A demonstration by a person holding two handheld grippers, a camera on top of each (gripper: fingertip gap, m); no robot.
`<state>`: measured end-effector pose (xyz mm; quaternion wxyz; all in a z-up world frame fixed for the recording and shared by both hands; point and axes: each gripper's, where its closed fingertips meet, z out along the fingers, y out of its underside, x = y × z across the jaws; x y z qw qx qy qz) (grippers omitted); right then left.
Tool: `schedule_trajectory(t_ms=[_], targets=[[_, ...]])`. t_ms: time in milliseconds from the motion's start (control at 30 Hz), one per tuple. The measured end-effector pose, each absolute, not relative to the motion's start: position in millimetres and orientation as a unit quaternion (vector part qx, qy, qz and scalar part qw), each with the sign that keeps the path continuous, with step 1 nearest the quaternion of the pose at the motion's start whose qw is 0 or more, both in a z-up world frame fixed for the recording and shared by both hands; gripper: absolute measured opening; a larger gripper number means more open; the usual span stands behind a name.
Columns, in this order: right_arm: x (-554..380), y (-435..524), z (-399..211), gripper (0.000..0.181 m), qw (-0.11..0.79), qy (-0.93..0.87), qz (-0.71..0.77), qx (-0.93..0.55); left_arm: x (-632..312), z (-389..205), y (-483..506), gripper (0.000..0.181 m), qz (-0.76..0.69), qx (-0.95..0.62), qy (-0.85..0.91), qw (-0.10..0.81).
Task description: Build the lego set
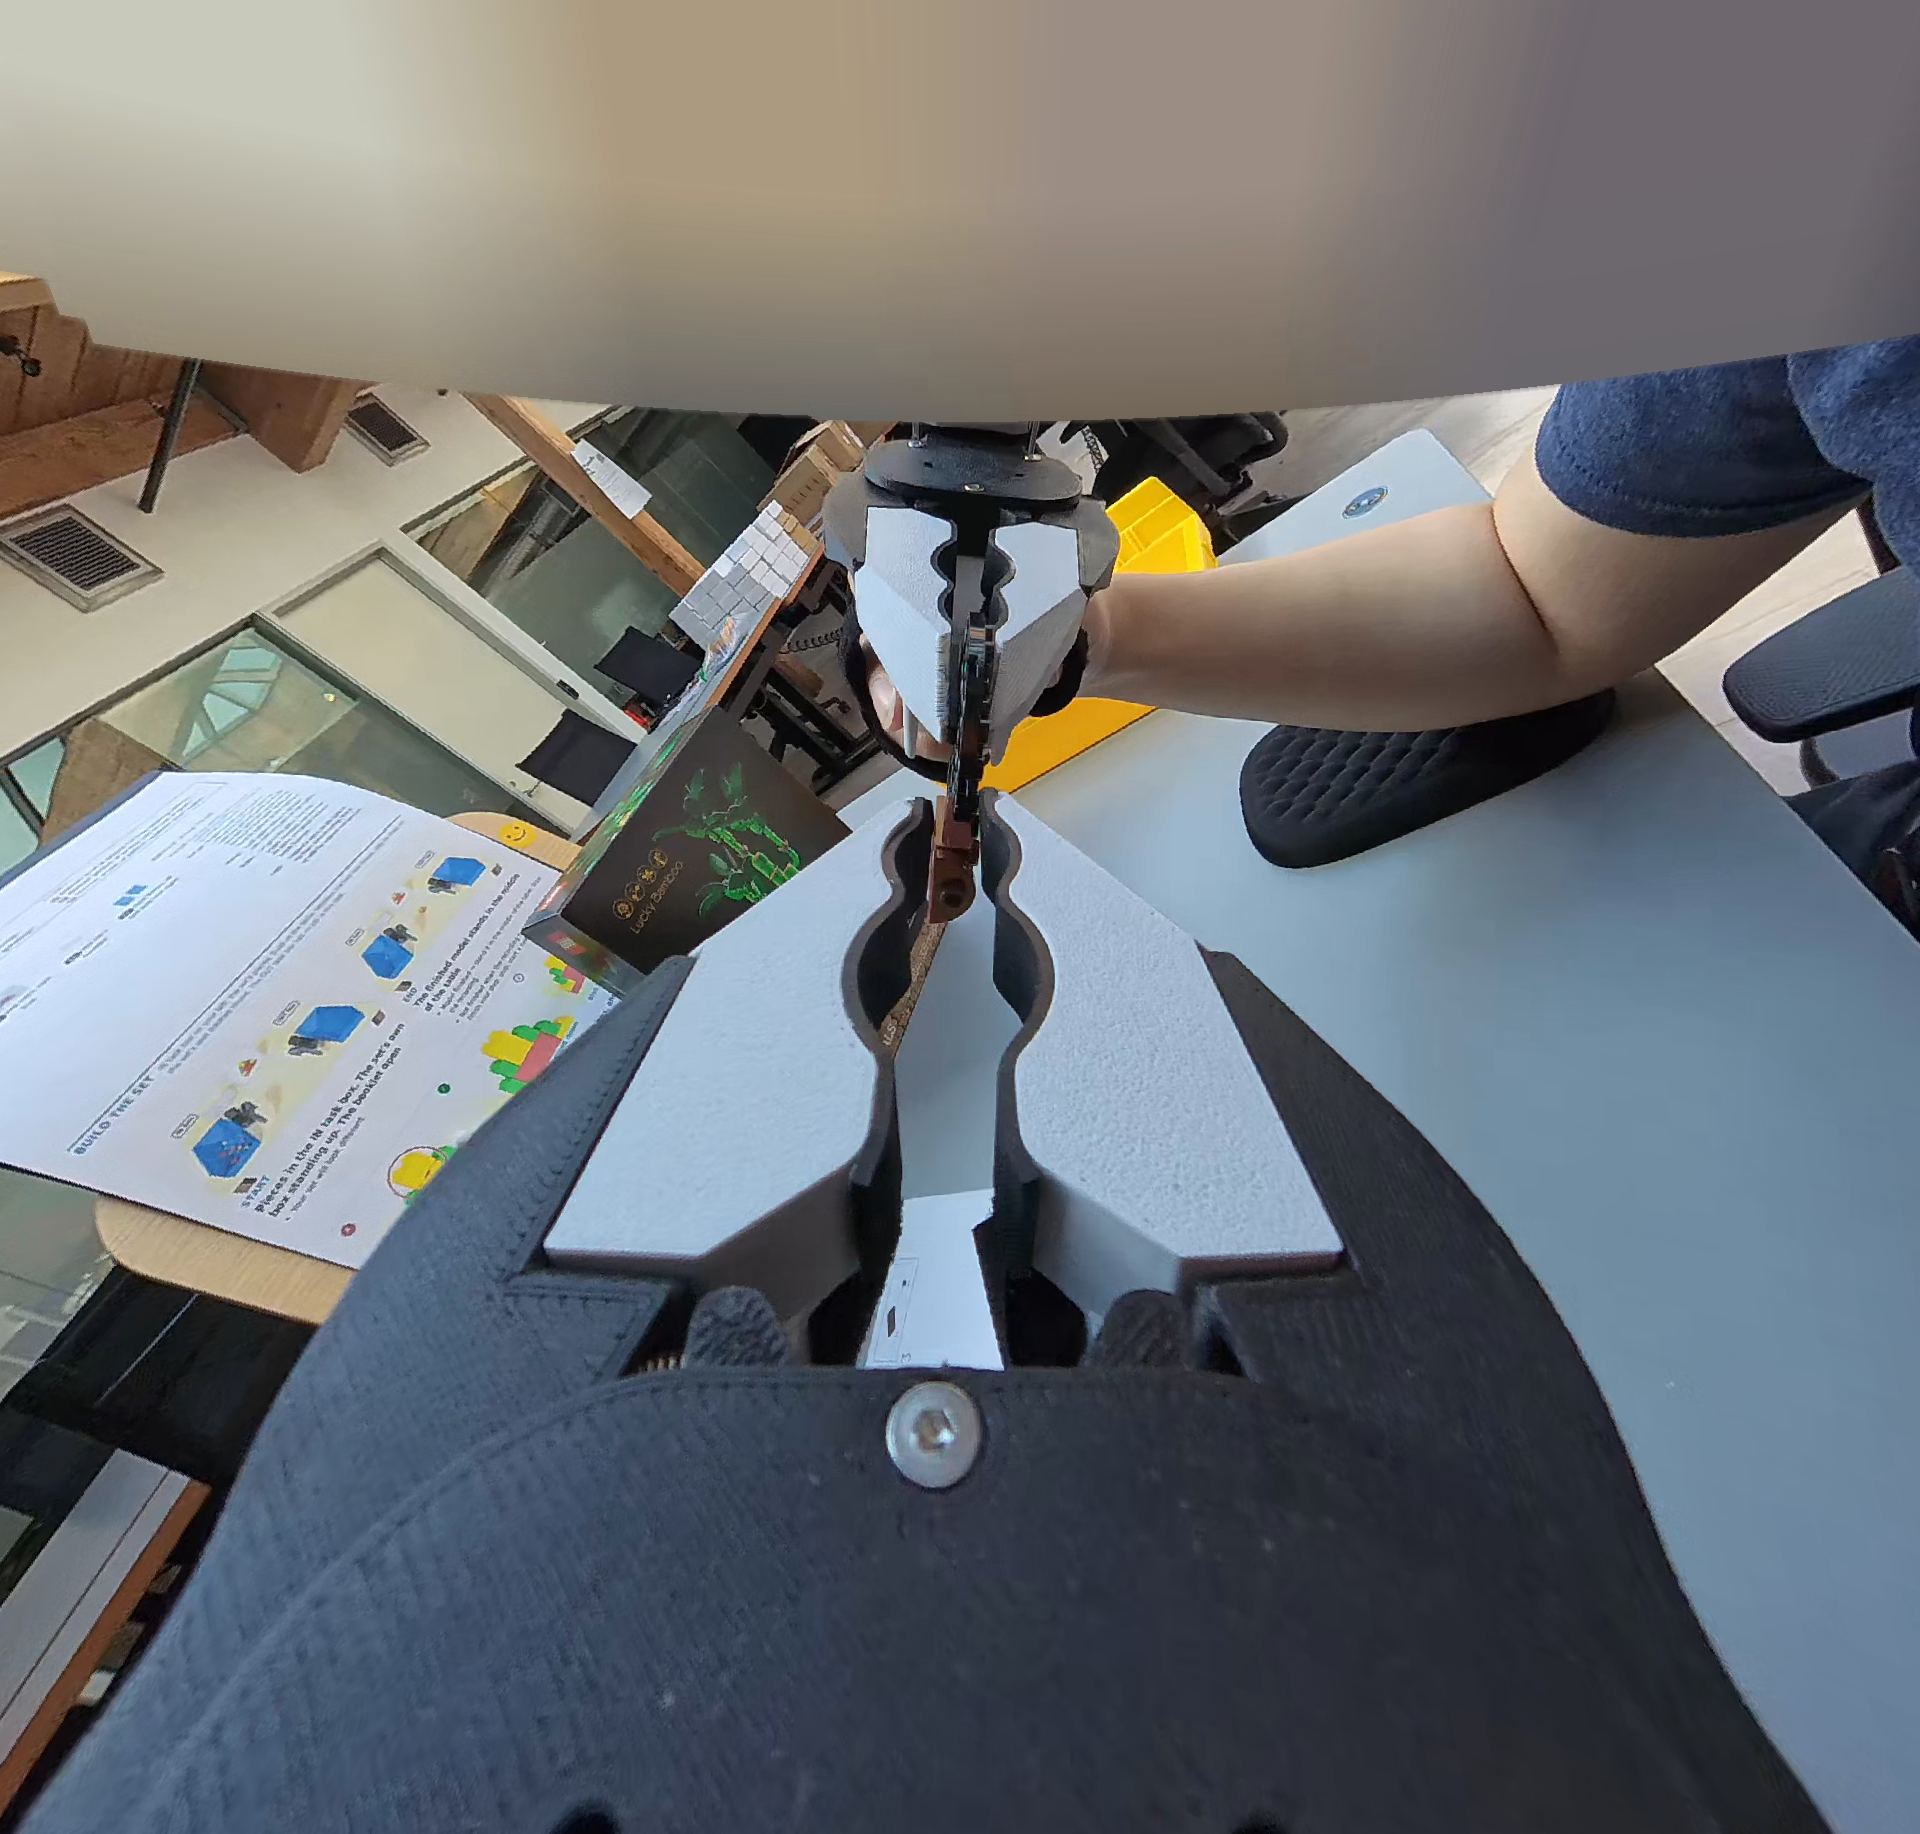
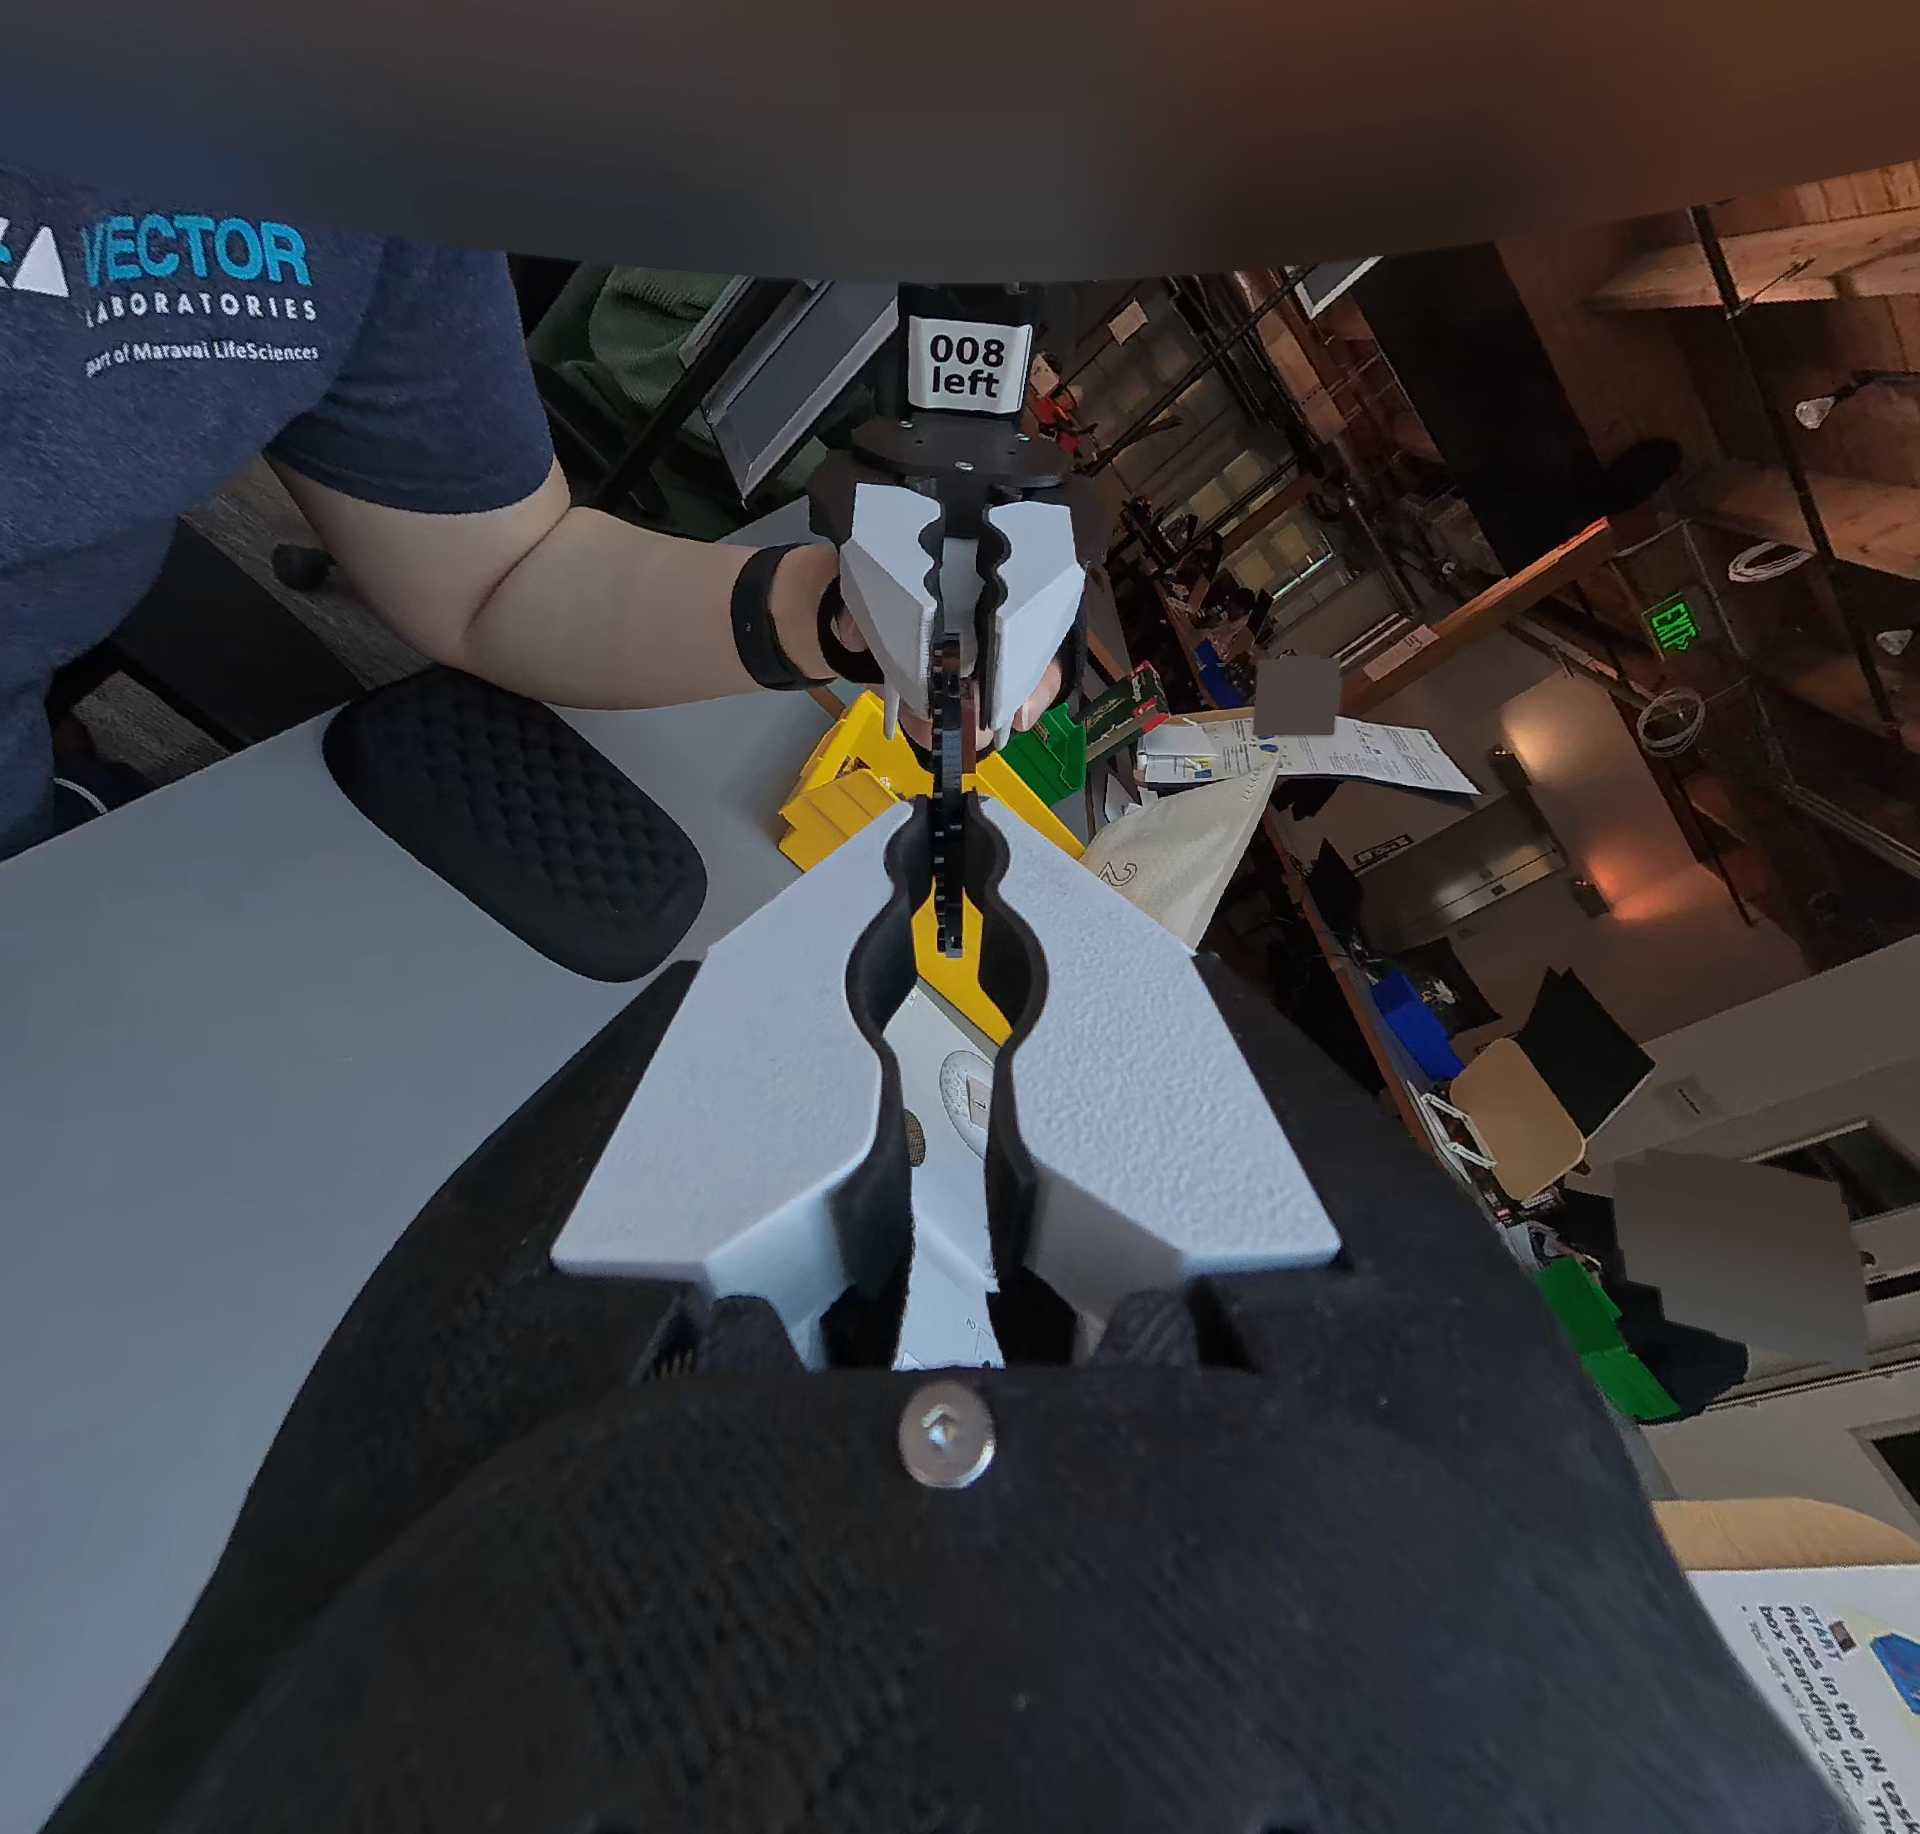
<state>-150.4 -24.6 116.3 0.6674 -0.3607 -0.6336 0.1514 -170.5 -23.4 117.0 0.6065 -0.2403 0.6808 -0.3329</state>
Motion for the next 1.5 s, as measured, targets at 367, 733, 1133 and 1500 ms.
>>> schedule_trajectory(t_ms=[367,733,1133,1500], targets=[[-155.2,-28.4,112.6,0.004,0.659,-0.646,0.142,-0.357,-170.5,110.1,-26.7,0.006,-0.282,-0.22,0.7,0.618],[-154.9,-28.5,112.7,0.004,0.654,-0.644,0.161,-0.363,-170.2,108.7,-27.5,0.005,-0.271,-0.224,0.707,0.614],[-150.9,-23.8,116.9,0.004,0.662,-0.629,0.172,-0.37,-166.6,114.1,-22.7,0.006,-0.279,-0.228,0.685,0.633],[-150.6,-21.6,114.8,0.005,0.657,-0.626,0.192,-0.375,-166.3,111.3,-20.8,0.006,-0.273,-0.235,0.694,0.624]])
